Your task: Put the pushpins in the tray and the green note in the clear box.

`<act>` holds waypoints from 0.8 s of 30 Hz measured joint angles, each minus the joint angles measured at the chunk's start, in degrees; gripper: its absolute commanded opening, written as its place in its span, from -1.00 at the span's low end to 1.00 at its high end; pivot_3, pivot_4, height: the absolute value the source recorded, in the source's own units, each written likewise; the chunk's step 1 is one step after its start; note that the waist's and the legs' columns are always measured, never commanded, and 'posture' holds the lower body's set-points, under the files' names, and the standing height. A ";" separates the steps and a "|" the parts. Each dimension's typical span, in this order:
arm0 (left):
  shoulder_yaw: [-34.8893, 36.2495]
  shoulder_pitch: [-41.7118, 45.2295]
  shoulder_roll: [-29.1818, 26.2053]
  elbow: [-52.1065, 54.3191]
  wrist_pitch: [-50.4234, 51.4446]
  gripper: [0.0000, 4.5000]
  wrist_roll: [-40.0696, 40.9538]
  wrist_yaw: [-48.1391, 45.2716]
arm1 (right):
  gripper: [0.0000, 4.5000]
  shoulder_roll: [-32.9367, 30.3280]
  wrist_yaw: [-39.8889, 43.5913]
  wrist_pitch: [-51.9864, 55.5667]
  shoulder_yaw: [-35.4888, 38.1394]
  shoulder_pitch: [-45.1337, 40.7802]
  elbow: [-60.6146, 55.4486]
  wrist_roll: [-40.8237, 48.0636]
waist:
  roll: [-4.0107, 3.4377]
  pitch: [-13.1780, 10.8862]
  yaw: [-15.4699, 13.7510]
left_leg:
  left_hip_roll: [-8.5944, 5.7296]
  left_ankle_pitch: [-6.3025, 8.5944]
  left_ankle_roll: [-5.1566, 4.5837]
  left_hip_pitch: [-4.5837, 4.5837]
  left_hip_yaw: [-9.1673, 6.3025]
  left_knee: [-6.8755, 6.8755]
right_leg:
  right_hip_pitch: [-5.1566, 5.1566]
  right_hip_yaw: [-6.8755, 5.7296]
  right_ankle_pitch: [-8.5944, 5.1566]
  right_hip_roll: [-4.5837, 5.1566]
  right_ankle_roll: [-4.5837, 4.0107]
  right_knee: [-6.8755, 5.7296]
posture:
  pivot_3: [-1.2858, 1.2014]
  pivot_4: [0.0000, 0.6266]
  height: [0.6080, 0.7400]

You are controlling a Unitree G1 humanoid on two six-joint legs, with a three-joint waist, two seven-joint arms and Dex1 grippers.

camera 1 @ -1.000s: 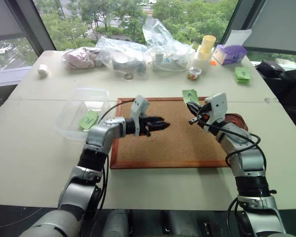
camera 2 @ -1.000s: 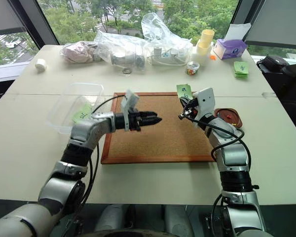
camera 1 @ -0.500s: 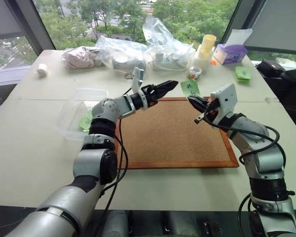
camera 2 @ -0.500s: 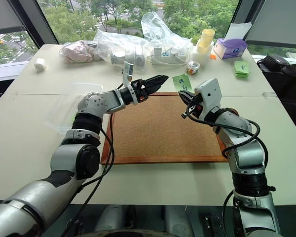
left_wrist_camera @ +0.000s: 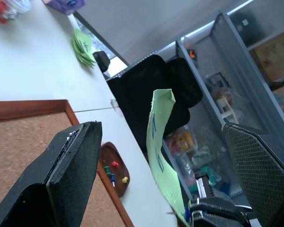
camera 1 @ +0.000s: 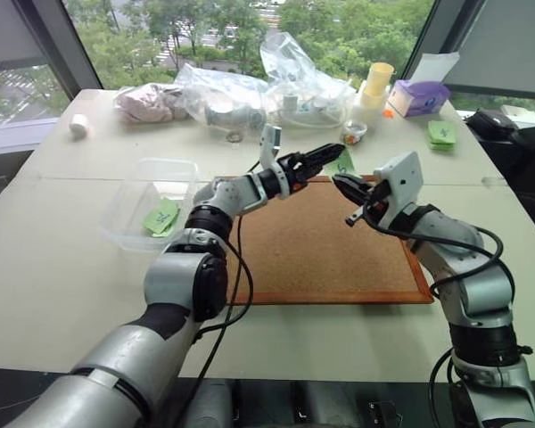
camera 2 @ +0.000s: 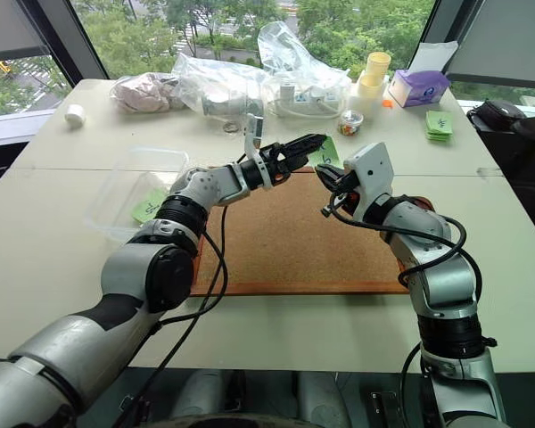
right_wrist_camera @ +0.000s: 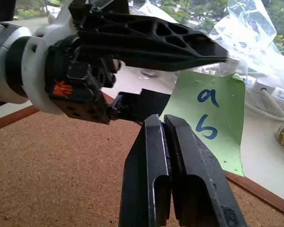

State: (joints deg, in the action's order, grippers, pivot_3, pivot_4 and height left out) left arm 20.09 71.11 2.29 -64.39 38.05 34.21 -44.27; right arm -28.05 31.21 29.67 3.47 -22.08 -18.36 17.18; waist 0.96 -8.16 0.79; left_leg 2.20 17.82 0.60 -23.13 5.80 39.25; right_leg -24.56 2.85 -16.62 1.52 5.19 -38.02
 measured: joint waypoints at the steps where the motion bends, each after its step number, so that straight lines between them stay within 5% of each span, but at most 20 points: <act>1: -0.04 0.24 0.17 -0.71 -0.11 0.87 -0.03 -0.91 | -1.00 0.00 -0.08 0.01 0.00 0.15 0.00 -0.01 | 0.00 0.00 0.03 | -0.01 0.00 0.00 0.00 -0.01 0.00 | 0.00 0.00 0.00 0.00 0.00 0.00 | 0.03 -0.52 0.97; 3: 0.09 0.88 0.49 -1.90 -0.61 0.62 -0.11 -1.05 | -1.00 0.00 -0.35 0.03 0.00 0.51 -0.01 -0.01 | 0.00 0.00 0.11 | 0.00 0.00 0.00 0.00 -0.03 0.00 | -0.01 0.00 0.00 -0.02 0.00 -0.01 | 0.03 -0.52 0.97; 10: 1.16 1.63 0.50 -5.27 -2.41 -0.92 -1.24 1.51 | -1.00 0.10 -1.12 0.03 -0.02 0.76 -0.02 -0.04 | 0.00 0.00 0.10 | 0.00 0.00 0.00 -0.01 -0.04 0.00 | -0.02 0.00 0.00 0.00 0.00 -0.02 | 0.03 -0.52 0.97; 24: 0.36 1.53 -0.92 -5.47 -5.27 -0.97 -4.97 1.83 | -1.00 0.18 -1.67 -0.38 -0.33 0.73 -0.01 -0.06 | 0.00 0.00 0.06 | -0.01 0.00 0.01 0.00 -0.03 0.00 | -0.02 0.00 0.00 0.00 0.00 -0.03 | 0.03 -0.52 0.97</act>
State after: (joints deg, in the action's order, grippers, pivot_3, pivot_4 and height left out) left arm 20.46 72.64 1.36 -69.86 32.78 29.25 -42.44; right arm -27.87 29.54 29.28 3.15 -21.35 -18.37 17.12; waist 0.96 -8.16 0.86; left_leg 2.19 17.82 0.60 -23.14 5.77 39.25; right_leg -24.58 2.85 -16.62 1.52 5.19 -38.05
